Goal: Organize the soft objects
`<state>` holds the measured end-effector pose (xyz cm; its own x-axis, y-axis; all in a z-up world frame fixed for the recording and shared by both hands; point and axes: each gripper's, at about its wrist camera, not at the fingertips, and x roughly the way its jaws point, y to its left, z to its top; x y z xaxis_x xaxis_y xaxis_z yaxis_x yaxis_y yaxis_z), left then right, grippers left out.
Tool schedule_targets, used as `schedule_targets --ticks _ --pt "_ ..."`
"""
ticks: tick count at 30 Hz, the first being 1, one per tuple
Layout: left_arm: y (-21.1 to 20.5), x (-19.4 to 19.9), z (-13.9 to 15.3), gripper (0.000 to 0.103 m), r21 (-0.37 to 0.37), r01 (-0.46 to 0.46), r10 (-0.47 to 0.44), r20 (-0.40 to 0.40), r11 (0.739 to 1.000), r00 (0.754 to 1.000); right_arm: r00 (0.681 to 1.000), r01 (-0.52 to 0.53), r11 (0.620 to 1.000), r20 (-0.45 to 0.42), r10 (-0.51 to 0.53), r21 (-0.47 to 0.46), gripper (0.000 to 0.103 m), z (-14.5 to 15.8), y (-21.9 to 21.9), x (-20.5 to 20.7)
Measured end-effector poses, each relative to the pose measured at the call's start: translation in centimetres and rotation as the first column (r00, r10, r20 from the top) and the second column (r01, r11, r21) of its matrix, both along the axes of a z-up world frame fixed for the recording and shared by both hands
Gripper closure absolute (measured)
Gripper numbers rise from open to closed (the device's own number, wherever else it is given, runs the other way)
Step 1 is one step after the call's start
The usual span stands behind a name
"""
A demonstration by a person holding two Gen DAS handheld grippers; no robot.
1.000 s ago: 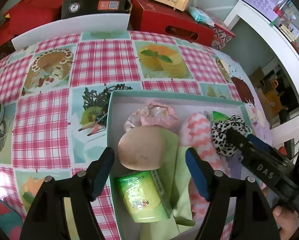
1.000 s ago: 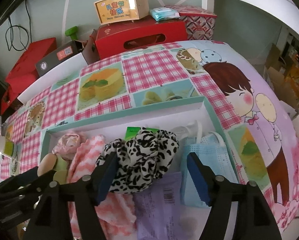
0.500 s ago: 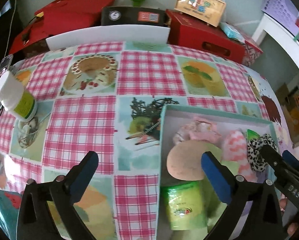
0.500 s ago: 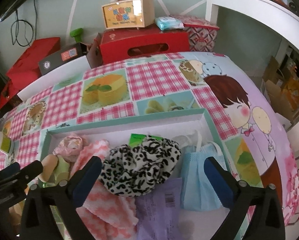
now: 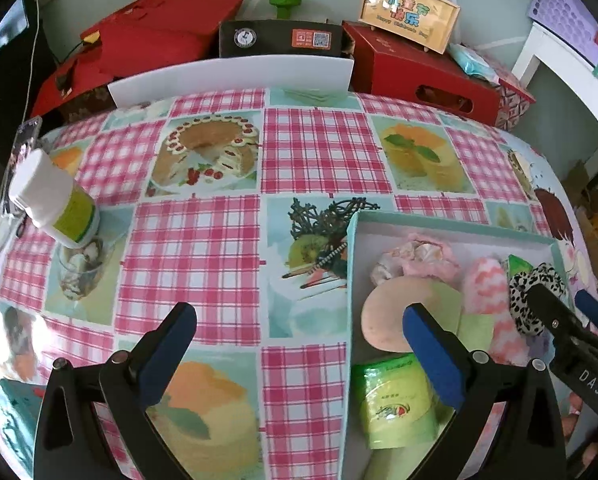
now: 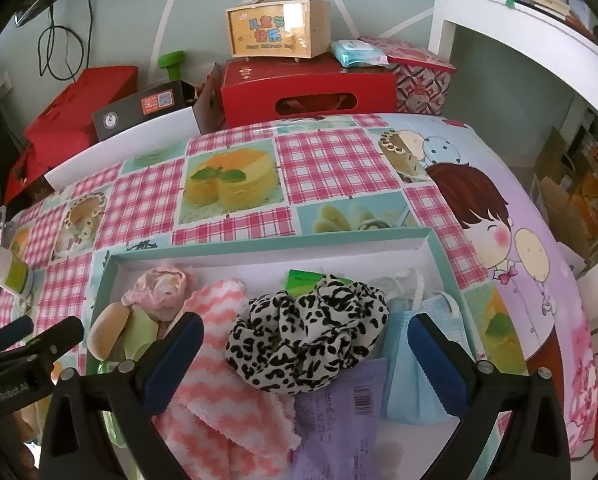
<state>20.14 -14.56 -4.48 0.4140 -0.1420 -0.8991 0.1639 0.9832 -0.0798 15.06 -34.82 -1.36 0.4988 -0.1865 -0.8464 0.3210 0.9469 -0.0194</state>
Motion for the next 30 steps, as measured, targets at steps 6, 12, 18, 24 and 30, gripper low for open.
schedule_targets --ticks 6,12,18,24,30 --pt "0.7 -1.1 1.6 0.001 0.059 -0.028 0.025 0.046 0.998 0.999 1.000 0.002 1.000 0.016 -0.001 -0.021 0.000 1.0 0.6 -0.6" --pt "2.3 -3.5 0.6 0.001 0.128 -0.031 0.028 0.023 0.991 0.999 1.000 -0.018 0.999 0.012 0.018 -0.047 0.000 1.1 1.9 -1.4" --pt "3.8 -6.1 0.4 0.001 0.106 -0.040 0.041 -0.004 0.994 0.999 0.998 -0.062 0.997 0.013 0.062 -0.054 0.000 1.5 3.5 -3.4" --pt "4.7 -8.5 1.8 0.001 0.106 -0.055 0.052 0.028 0.993 0.998 0.994 -0.112 0.992 -0.013 0.111 -0.062 0.000 1.7 5.0 -6.1" --pt "6.3 -10.8 1.9 0.001 0.092 -0.077 0.076 0.014 0.993 0.997 0.988 -0.148 0.987 -0.059 0.144 -0.064 0.000 1.0 6.6 -8.7"
